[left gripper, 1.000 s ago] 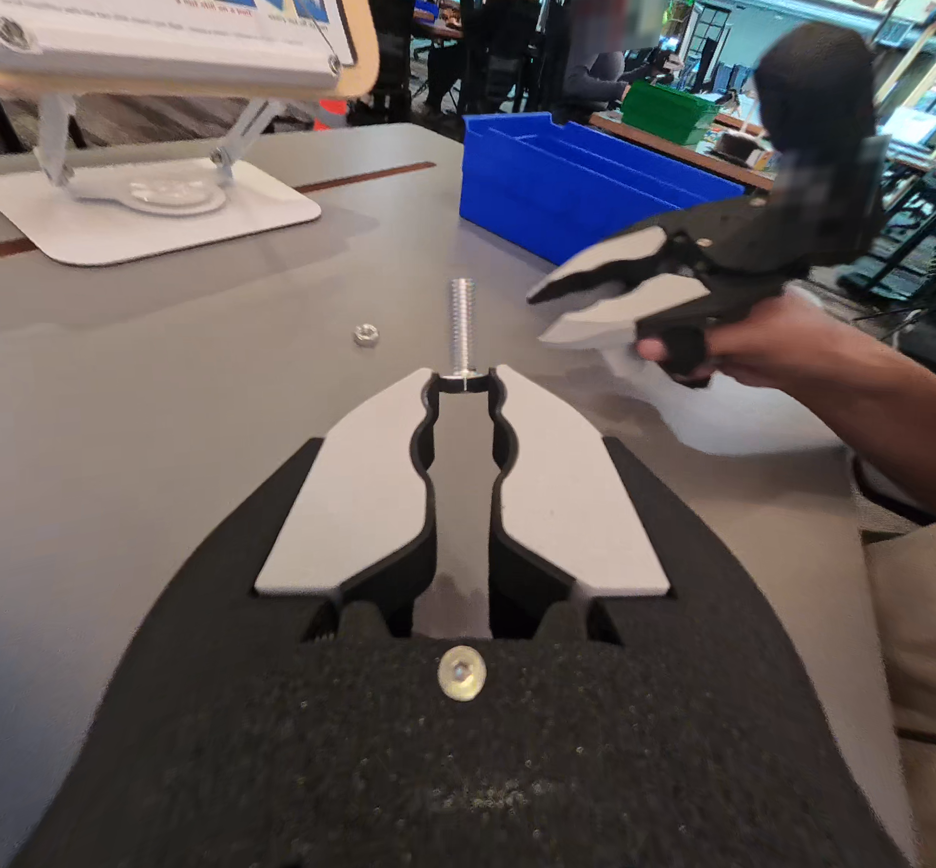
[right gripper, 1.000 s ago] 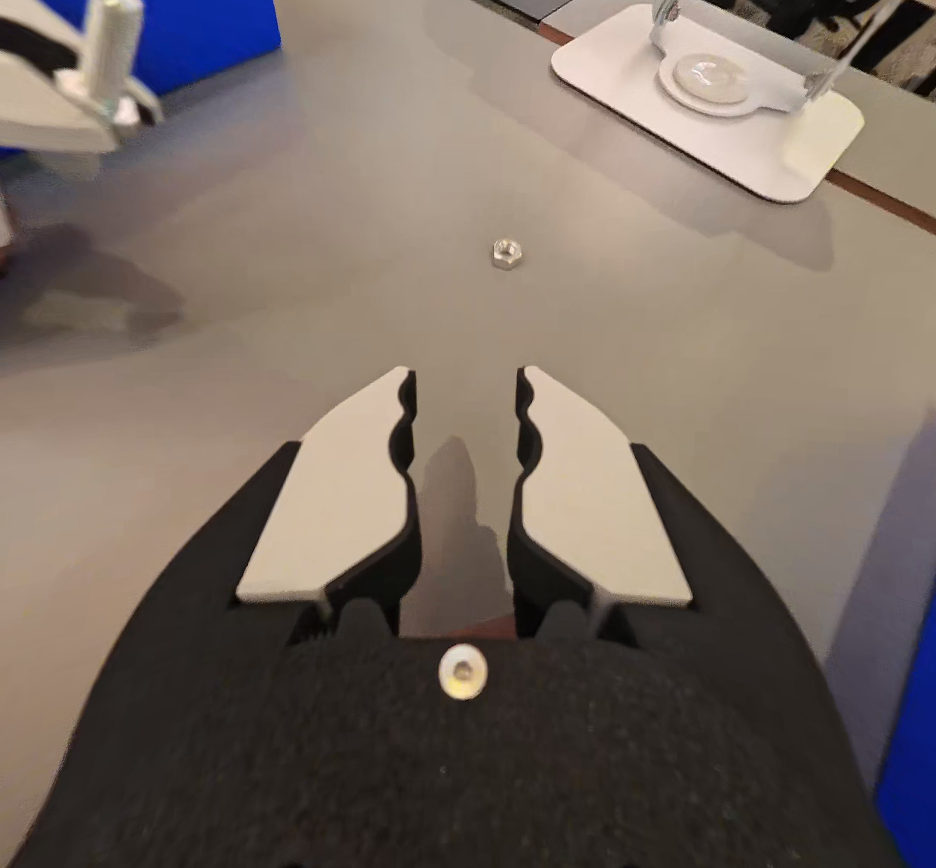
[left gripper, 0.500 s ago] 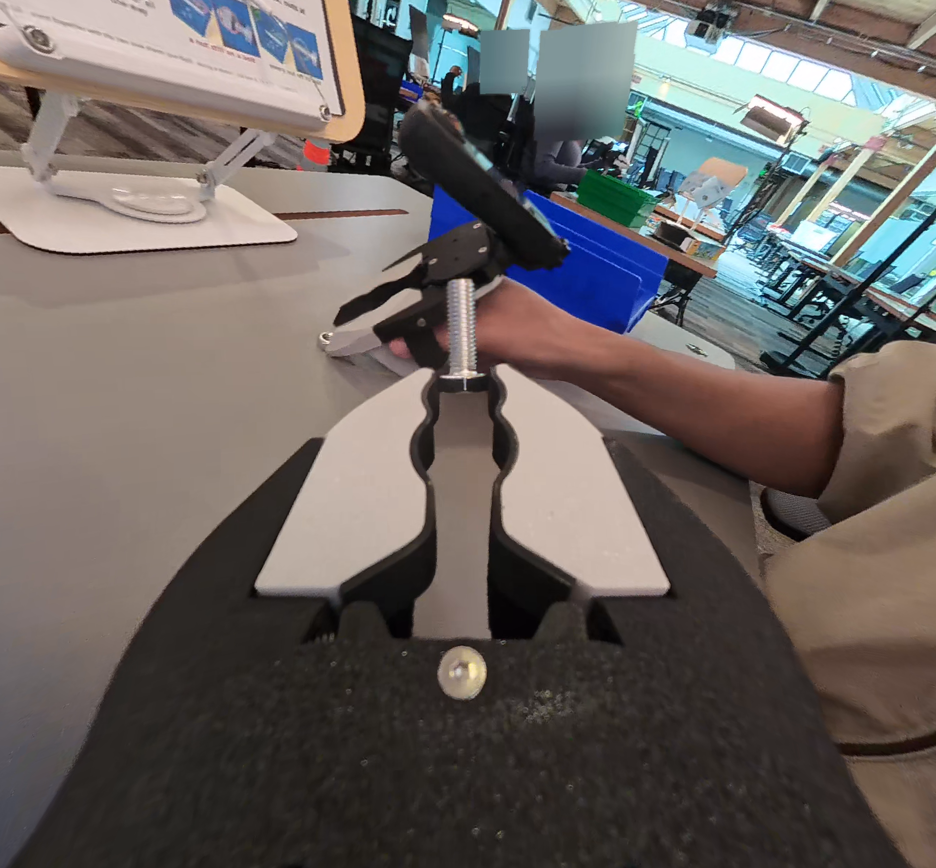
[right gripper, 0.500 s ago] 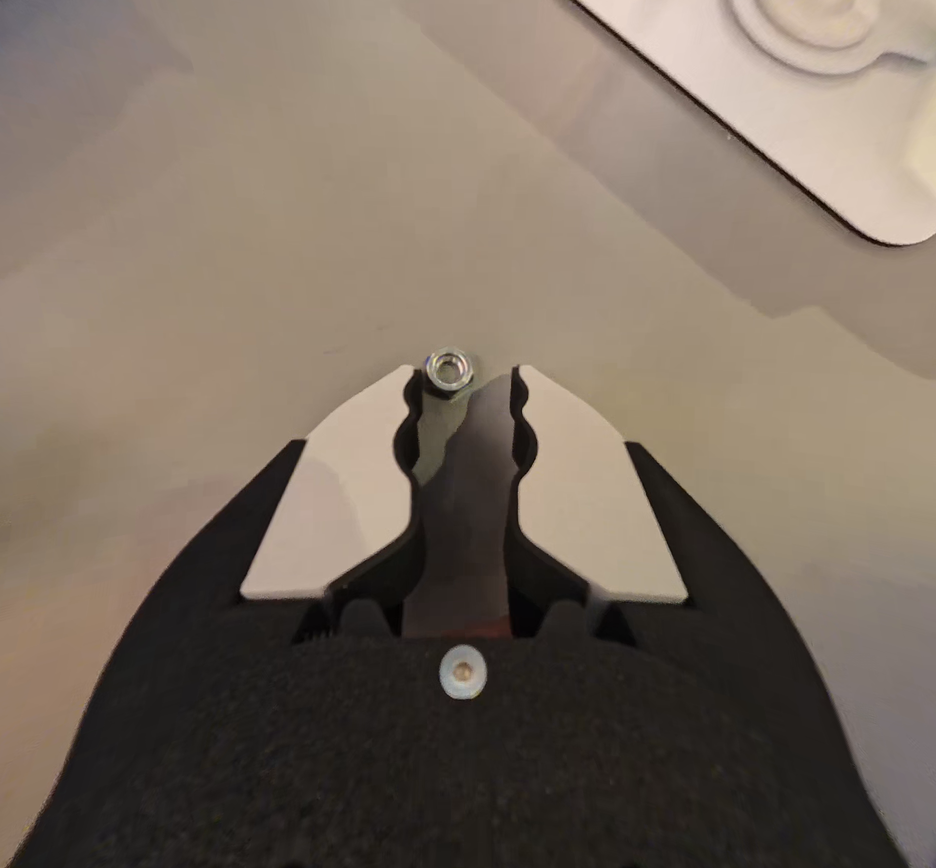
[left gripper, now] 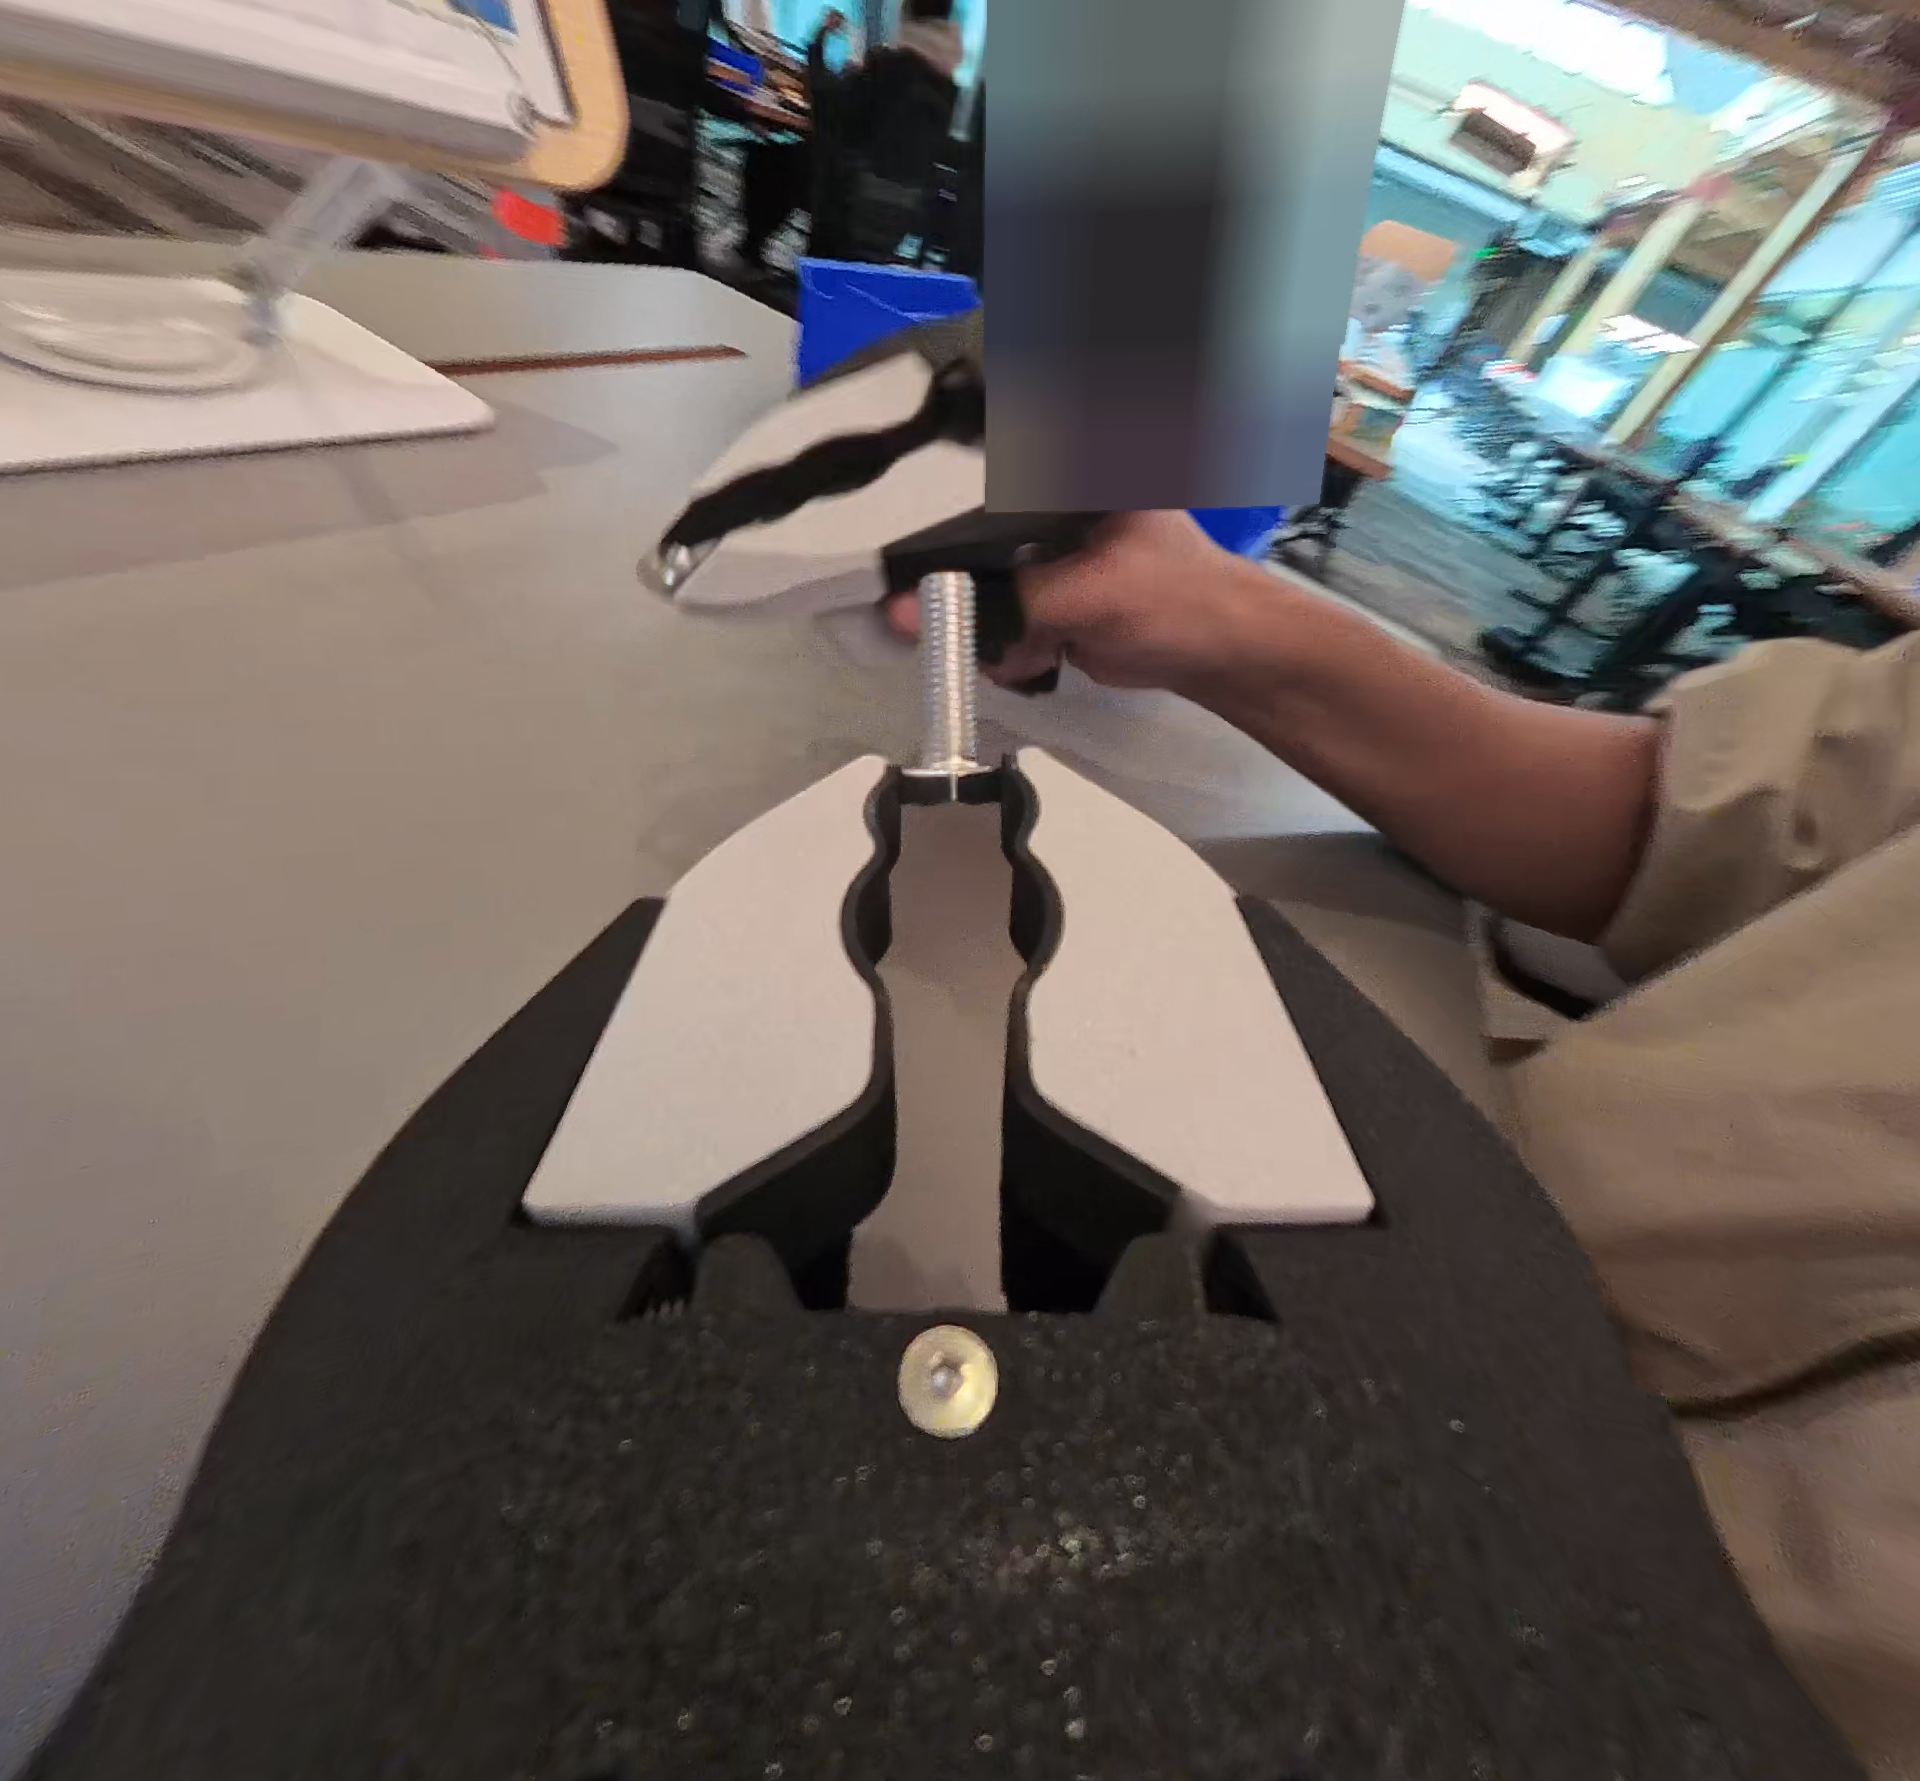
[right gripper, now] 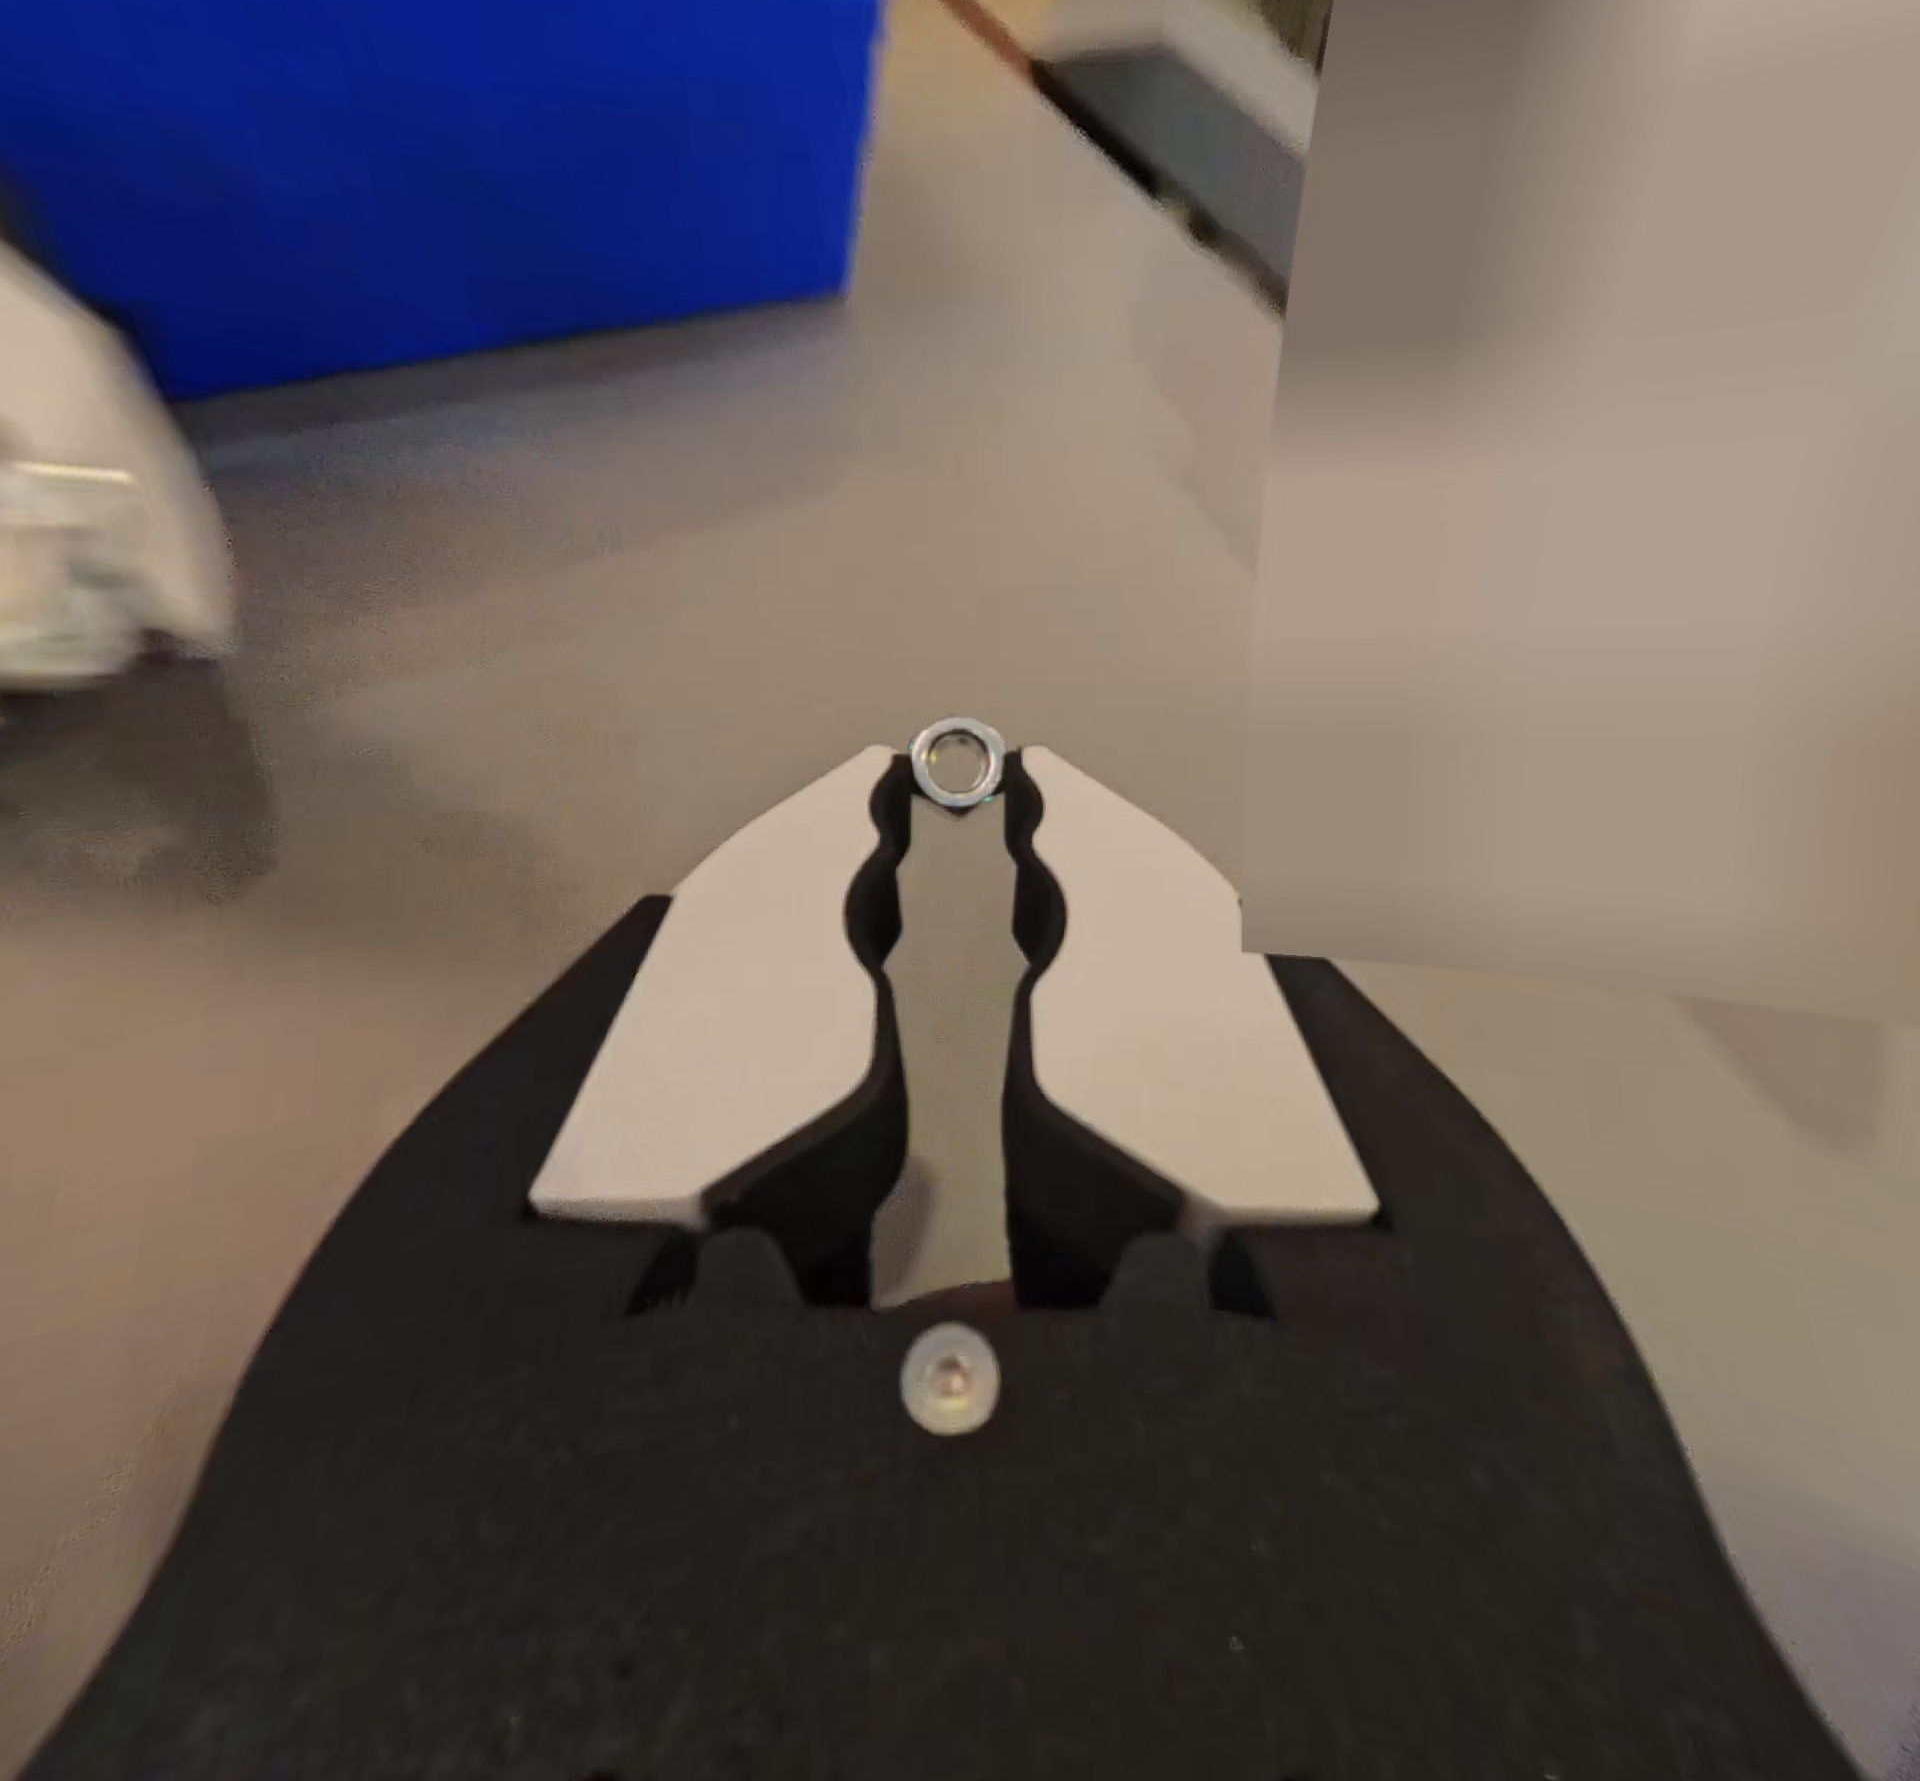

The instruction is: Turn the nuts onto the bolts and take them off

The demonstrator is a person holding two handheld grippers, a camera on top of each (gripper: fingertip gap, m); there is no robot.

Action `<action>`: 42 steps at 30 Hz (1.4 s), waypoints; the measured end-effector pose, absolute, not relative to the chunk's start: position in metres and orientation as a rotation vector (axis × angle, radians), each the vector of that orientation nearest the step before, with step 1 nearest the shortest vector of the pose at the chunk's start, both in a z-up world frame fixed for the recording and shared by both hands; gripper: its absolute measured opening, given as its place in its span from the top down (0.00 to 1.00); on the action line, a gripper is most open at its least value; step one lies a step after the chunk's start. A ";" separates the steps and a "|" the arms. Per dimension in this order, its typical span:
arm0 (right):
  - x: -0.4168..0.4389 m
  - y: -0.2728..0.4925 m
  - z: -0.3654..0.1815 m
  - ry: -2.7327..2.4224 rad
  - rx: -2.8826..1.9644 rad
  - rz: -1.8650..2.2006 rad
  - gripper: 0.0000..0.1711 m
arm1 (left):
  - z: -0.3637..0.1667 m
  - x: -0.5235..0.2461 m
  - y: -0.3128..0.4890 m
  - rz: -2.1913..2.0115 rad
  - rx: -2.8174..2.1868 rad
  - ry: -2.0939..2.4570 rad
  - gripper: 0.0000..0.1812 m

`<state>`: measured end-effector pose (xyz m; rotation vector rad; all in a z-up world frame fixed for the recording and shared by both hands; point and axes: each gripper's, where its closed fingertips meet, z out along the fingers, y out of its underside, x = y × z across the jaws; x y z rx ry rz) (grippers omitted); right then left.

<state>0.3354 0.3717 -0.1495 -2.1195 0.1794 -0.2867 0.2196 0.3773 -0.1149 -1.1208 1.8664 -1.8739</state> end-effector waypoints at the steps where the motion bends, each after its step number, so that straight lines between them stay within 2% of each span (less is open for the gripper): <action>1: 0.316 0.368 -0.132 0.067 -2.081 -0.322 0.90 | -0.115 0.217 0.374 -1.943 -1.131 1.895 0.90; 7: 0.208 0.318 -0.072 -0.229 -1.755 -0.007 0.90 | -0.105 0.206 0.357 -2.209 -1.042 2.089 0.90; 15: 0.193 0.295 -0.051 -0.204 -1.604 0.266 0.90 | -0.079 0.173 0.314 -2.318 -0.624 2.420 0.90; 20: 0.173 0.297 -0.043 -0.372 -1.660 0.259 0.90 | -0.072 0.159 0.296 -2.279 -0.451 2.596 0.90; 27: 0.164 0.290 -0.041 -0.496 -1.711 0.280 0.90 | -0.066 0.150 0.293 -2.500 -0.374 2.689 0.91; 31: 0.184 0.296 -0.046 -0.463 -1.764 0.281 0.90 | -0.070 0.170 0.297 -2.513 -0.444 2.618 0.91; 42: 0.247 0.316 -0.056 -0.205 -1.791 0.292 0.90 | -0.084 0.238 0.314 -1.995 -0.662 2.240 0.90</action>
